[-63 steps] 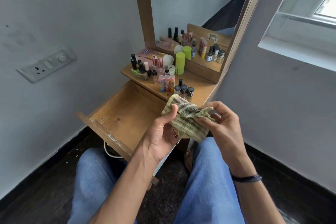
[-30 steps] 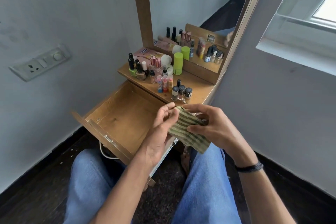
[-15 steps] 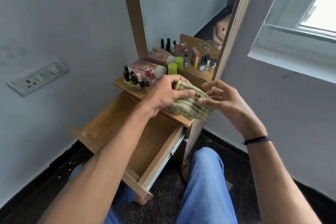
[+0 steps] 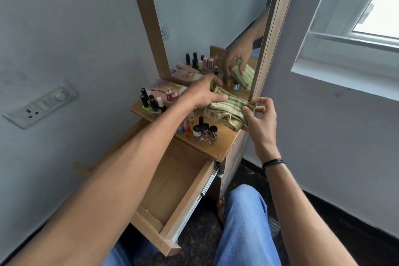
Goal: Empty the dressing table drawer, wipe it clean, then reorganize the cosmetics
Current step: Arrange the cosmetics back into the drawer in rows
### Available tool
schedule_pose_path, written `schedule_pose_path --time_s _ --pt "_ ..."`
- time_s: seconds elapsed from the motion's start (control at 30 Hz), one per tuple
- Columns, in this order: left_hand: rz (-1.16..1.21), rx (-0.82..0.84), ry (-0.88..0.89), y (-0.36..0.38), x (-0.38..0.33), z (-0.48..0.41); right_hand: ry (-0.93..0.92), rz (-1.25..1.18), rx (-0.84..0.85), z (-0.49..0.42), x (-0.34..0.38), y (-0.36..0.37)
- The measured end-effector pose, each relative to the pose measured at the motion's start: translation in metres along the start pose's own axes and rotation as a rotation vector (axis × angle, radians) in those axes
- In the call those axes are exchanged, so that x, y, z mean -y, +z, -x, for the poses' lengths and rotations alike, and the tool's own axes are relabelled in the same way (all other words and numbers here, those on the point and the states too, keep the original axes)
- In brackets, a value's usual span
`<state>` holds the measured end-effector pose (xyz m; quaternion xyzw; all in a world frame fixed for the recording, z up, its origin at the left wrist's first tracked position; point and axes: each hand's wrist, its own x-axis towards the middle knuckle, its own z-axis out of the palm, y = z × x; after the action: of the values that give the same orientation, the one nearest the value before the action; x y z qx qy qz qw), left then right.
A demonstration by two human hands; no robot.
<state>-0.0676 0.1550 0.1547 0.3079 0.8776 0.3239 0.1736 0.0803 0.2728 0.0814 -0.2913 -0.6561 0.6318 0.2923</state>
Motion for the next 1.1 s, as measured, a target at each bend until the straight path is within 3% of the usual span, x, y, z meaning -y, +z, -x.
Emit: schedule_pose_path --time_s 0.2,0.43,0.67,1.1 --pt "-0.282 -0.059 0.006 0.019 0.007 -0.011 -0.145 0.273 -0.1 -0.005 -0.026 0.019" --pt "-0.481 -0.086 0.1 0.024 0.02 -0.019 -0.148 0.353 -0.056 -0.003 -0.049 0.024" --pt "-0.494 0.095 0.056 0.029 0.029 -0.017 -0.145 0.57 0.024 0.007 -0.061 0.02" --pt "-0.59 0.248 0.011 0.022 0.028 -0.023 -0.42 0.767 0.022 0.007 -0.053 0.02"
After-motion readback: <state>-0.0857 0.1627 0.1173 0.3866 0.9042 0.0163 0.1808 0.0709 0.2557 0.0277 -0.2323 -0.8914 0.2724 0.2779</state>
